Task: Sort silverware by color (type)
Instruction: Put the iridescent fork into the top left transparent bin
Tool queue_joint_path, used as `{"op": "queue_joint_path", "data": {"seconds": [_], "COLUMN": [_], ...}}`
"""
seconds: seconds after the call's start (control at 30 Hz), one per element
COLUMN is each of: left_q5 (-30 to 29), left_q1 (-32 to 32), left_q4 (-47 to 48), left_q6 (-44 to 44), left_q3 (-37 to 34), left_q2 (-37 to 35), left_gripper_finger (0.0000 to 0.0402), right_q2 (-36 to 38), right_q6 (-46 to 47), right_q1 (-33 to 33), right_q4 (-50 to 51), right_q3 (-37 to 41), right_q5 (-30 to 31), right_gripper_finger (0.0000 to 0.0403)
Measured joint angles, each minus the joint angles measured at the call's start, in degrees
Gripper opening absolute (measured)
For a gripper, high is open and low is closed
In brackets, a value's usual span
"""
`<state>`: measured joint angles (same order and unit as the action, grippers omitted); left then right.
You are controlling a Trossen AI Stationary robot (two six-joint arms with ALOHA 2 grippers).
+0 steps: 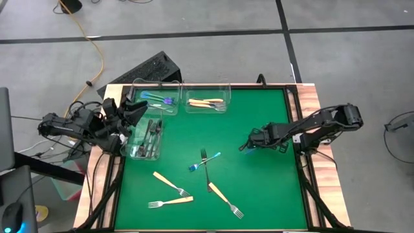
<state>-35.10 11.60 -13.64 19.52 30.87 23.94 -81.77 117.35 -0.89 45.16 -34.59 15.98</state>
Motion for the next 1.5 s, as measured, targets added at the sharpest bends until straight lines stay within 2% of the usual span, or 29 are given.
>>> {"op": "queue_joint_path", "data": {"seconds": [0.2, 0.53, 0.6, 0.87, 1.13, 1.27, 1.5], "left_q5": [-0.1, 0.0, 0.2, 0.2, 0.3, 0.4, 0.3], "left_q1": [0.0, 0.0, 0.0, 0.0, 0.0, 0.0, 0.0], "left_q4": [-0.1, -0.2, -0.2, -0.2, -0.3, -0.3, -0.4], "left_q6": [-0.2, -0.2, -0.2, -0.2, 0.5, 0.7, -0.4], "left_q3": [0.0, 0.0, 0.0, 0.0, 0.0, 0.0, 0.0], "left_q2": [0.0, 0.0, 0.0, 0.0, -0.5, -1.6, -4.6], "left_gripper_finger": [0.0153, 0.0153, 0.0153, 0.0153, 0.0153, 0.0153, 0.0153], "right_q2": [-1.3, -0.9, -0.9, -1.2, -1.1, -1.1, -1.1], "right_q6": [0.6, 4.3, 4.3, -0.2, -4.8, -11.1, -25.0], "right_q1": [-1.2, -6.0, -6.5, -8.1, -9.7, -10.3, -8.9], "right_q4": [0.1, -0.2, -0.4, -1.1, 0.5, 0.4, -4.2], "right_q3": [-1.0, -2.5, -2.6, -6.0, -11.8, -15.8, -22.9], "right_q5": [-0.8, -2.1, -2.0, -3.9, -0.3, 1.0, 7.2], "right_gripper_finger": [0.0150, 0.0023, 0.0011, 0.0008, 0.0007, 0.0007, 0.0006]}}
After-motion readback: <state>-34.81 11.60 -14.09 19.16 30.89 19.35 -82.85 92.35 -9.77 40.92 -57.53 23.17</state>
